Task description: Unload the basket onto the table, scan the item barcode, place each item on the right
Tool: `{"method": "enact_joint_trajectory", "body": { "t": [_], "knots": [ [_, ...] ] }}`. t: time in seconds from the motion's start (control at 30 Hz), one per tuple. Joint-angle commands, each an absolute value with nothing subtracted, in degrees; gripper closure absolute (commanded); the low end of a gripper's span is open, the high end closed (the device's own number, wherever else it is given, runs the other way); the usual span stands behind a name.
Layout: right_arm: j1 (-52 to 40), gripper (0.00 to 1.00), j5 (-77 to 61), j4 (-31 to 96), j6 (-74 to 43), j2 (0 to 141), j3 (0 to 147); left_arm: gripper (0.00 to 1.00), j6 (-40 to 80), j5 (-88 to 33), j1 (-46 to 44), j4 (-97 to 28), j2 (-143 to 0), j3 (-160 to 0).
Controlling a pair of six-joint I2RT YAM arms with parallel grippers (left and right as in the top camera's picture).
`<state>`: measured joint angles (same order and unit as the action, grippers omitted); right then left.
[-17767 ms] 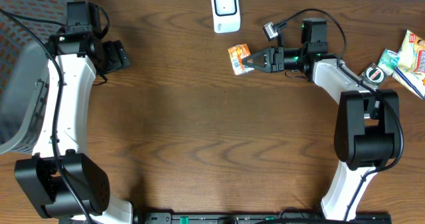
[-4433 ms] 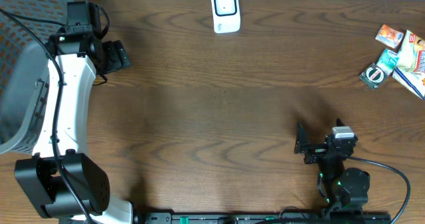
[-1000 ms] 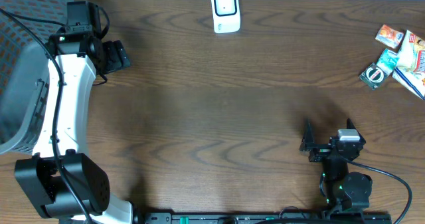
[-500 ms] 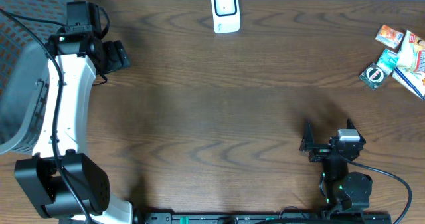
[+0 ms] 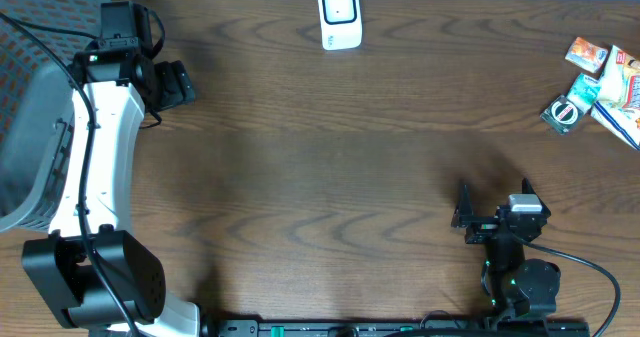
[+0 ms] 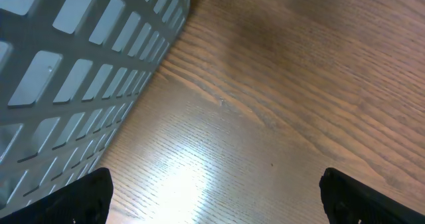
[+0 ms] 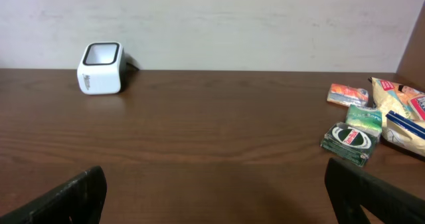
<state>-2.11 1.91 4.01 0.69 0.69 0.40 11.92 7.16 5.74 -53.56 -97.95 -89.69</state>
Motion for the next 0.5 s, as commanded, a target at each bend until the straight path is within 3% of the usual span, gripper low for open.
{"method": "enact_joint_trajectory", "body": {
  "t": [0.0,0.47],
  "knots": [
    [-1.96,0.01,1.56,4.25,1.37,0.27,0.32,0.02,11.42,7.03,5.82,-53.65,-98.50,-89.41],
    [-1.96,0.01,1.56,4.23,1.34,0.32,0.32,0.02,11.42,5.43,5.82,-55.40,-98.48,-89.41]
  ]
}}
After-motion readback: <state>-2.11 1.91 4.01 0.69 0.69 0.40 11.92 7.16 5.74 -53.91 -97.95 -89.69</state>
